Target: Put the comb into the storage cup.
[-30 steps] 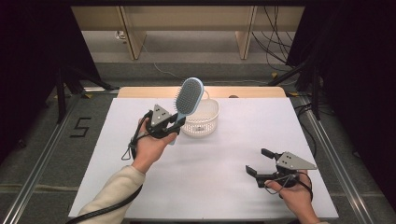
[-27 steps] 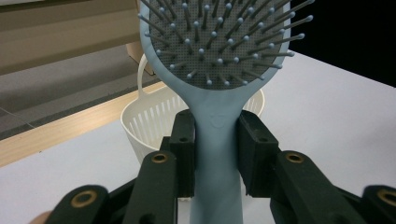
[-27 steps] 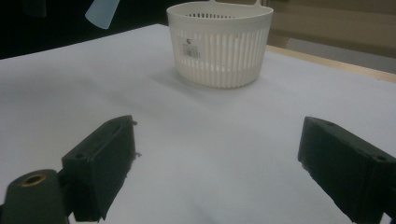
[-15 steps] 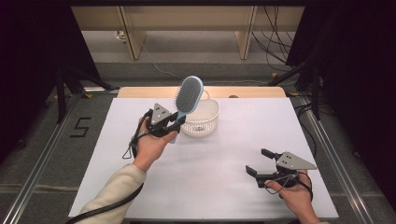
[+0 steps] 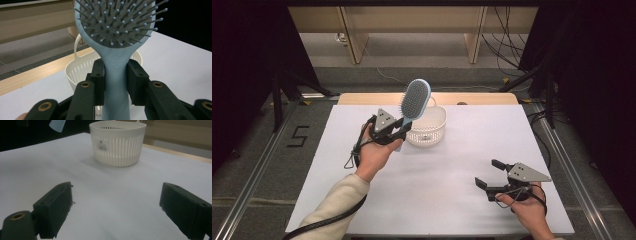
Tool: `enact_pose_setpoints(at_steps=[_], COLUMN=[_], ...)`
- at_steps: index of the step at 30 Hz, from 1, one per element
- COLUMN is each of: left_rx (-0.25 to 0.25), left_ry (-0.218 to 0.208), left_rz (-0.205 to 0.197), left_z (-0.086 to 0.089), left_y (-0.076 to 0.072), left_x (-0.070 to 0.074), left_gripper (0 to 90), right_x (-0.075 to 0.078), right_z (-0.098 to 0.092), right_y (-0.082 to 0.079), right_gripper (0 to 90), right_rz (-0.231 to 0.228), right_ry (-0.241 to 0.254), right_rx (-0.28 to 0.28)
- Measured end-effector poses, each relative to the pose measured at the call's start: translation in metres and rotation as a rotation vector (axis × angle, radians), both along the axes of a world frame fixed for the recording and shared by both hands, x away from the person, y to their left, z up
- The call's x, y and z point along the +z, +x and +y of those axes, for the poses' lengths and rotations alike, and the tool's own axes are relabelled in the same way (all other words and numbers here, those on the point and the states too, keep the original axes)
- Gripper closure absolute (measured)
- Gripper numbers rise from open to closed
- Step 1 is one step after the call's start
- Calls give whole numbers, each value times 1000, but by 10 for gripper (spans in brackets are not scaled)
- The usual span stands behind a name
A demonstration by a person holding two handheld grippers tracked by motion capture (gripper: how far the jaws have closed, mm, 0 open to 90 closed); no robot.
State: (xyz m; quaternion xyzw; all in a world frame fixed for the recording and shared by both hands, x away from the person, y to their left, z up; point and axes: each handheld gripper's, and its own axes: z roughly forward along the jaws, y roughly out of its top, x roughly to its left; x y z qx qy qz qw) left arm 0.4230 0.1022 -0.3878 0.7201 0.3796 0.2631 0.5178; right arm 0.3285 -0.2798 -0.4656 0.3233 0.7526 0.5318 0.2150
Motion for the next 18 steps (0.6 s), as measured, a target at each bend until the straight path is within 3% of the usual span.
enact_pose_setpoints(at_steps=[18], left_rx=[-6], left_ry=[-15], left_rz=[0], left_z=[-4], left_y=[5], left_x=[4], left_gripper=[695], right_x=[0], right_z=[0], right_y=[0], right_gripper=[121], right_rz=[1], right_ry=[-3], right_rx=[1])
